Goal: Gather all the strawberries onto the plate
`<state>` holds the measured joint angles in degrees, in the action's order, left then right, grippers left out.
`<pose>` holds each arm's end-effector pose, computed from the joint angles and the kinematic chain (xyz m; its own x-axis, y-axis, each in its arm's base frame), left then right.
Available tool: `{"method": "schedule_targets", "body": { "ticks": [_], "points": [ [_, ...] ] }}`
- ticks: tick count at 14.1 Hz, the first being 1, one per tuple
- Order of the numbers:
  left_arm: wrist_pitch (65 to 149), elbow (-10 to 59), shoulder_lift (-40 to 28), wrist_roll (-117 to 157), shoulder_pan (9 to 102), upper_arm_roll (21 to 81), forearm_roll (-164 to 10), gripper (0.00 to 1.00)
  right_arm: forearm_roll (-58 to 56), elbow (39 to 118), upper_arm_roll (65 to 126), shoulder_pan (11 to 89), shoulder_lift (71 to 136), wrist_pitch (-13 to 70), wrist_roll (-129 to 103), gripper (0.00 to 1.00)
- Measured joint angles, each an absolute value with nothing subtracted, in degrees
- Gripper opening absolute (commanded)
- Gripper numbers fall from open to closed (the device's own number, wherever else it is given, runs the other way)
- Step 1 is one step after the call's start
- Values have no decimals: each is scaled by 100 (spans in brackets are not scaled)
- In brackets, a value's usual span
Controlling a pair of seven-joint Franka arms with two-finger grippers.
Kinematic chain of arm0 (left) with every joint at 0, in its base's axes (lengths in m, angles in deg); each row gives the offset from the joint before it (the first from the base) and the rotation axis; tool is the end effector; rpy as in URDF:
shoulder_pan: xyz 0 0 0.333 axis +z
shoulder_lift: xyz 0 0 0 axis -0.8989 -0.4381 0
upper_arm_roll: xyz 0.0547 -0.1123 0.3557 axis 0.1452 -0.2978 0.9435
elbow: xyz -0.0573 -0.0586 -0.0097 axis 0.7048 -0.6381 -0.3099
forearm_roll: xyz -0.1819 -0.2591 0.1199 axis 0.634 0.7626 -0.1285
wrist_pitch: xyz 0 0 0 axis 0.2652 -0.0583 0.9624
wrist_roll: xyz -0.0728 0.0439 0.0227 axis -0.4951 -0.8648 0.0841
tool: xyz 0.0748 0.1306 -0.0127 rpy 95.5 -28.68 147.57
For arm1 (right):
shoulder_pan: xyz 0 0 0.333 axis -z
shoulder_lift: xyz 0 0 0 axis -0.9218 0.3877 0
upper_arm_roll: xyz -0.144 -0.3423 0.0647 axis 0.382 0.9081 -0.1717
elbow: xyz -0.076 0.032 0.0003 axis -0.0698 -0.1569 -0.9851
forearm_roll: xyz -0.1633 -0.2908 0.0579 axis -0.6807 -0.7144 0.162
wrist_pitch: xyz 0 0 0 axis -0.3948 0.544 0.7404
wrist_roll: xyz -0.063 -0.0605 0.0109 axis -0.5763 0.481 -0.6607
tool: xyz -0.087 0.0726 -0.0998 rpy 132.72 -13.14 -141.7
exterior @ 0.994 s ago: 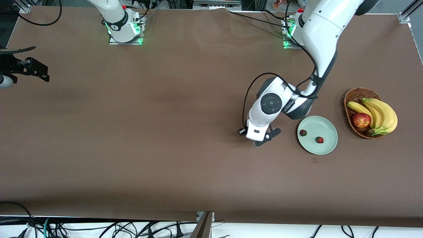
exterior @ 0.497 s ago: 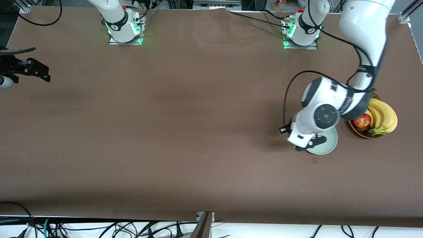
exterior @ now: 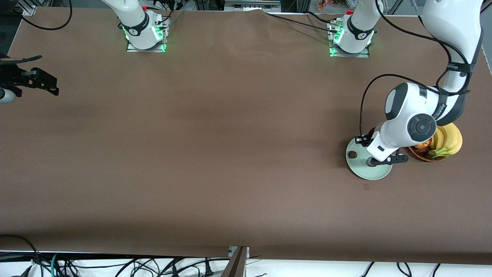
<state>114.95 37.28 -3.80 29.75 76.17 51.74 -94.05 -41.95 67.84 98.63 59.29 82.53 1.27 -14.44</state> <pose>0.5721 -0.0320 0.3151 0.9821 0.1063 -0.1553 0.1031 -0.9943 -0.0288 0.5077 -0.0167 0.6297 0.9943 0.0906 -0.0568 0.0944 -0.9932 0.0683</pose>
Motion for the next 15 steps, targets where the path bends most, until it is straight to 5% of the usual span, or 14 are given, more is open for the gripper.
{"method": "schedule_targets", "body": {
  "ticks": [4,5,6,11,15],
  "points": [
    [13093,4858,-373,2248,8098,5178,-9408,12,-4195,6783,9863,5929,8261,127,-1444,100],
    [13129,4896,-371,2129,8177,5177,-9408,36,-4195,6784,9863,5928,8261,127,-1444,100],
    [13133,4897,-370,2091,8206,5174,-9408,99,-4195,6783,9863,5928,8262,127,-1444,100],
    [13087,4772,-277,2060,8192,5058,-9408,100,-4195,6783,9863,5928,8262,128,-1444,100],
    [11750,3852,-70,2119,8192,4966,-9287,100,-4195,6783,9863,5929,8266,128,-1444,100]
  ]
}}
